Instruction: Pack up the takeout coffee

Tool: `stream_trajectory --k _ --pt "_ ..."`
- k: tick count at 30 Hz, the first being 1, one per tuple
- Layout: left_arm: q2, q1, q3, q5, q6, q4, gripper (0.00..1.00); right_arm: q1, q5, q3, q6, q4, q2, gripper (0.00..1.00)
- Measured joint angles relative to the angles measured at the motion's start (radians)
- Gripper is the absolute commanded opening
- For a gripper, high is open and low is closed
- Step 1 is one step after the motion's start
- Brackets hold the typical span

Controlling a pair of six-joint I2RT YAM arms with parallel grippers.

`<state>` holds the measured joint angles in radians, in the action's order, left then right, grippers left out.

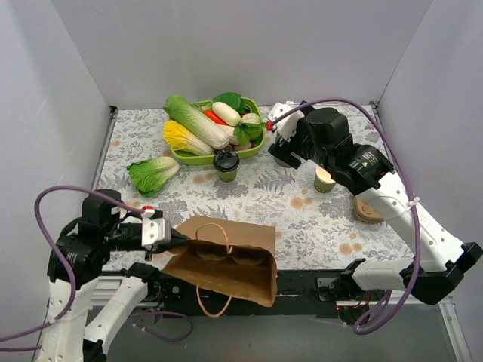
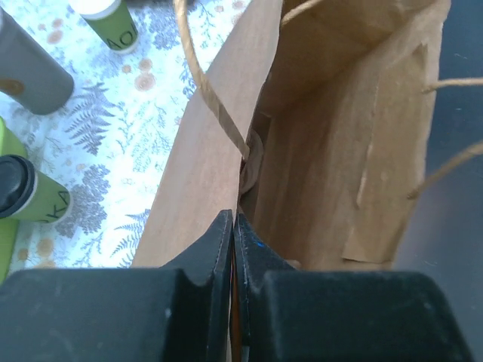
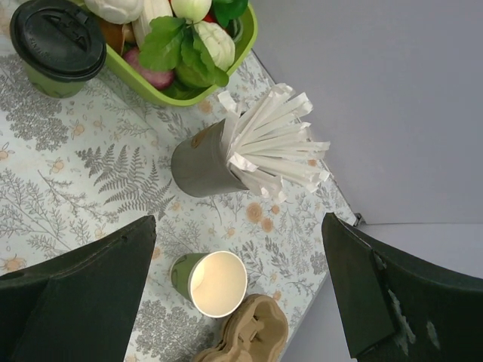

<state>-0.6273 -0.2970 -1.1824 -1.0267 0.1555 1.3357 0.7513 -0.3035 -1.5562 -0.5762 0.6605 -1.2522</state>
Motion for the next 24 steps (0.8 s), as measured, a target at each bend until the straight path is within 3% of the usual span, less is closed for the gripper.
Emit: stream_trajectory --k 11,20,24 --pt "0.274 0.181 0.009 -0.198 0.127 0.008 0.0 -0.007 0.04 0.031 0.025 0.005 -0.002 0.98" --pt "0.239 0.191 0.008 -0.209 0.187 0.012 0.0 -0.016 0.065 0.033 0.042 0.012 -0.004 0.98" --pt "0.109 0.192 -0.069 -0.149 0.174 0.034 0.0 -0.038 0.079 0.031 0.051 0.019 -0.005 0.98"
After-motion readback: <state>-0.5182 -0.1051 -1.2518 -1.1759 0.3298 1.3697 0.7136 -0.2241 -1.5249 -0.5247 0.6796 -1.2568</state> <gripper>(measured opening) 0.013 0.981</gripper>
